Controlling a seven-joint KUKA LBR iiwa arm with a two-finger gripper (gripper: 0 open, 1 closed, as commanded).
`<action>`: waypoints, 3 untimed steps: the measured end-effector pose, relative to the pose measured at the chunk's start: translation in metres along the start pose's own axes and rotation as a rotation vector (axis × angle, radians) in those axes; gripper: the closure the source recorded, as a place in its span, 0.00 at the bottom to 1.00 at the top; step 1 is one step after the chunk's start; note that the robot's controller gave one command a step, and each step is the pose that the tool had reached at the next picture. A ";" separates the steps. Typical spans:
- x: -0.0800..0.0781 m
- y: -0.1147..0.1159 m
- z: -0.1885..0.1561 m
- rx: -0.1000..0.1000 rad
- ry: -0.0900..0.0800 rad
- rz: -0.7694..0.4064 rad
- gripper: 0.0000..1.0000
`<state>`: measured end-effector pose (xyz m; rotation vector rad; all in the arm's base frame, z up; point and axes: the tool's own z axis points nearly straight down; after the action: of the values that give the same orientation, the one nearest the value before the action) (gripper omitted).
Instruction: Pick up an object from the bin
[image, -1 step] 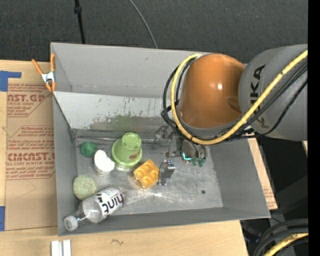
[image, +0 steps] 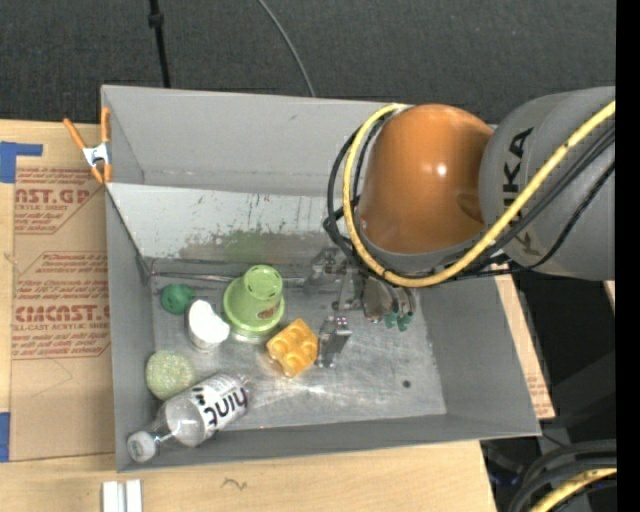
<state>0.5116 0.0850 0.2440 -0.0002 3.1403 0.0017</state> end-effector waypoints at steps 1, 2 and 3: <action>-0.003 -0.001 0.013 -0.001 -0.008 -0.040 0.00; -0.020 -0.013 0.061 0.000 -0.002 -0.342 0.00; -0.030 -0.029 0.086 0.001 0.002 -0.441 0.00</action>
Offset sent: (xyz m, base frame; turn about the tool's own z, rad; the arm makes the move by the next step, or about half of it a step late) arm 0.0298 -0.0221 -0.0840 -0.4199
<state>0.5419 0.0561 0.1581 -0.6878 3.0661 0.0004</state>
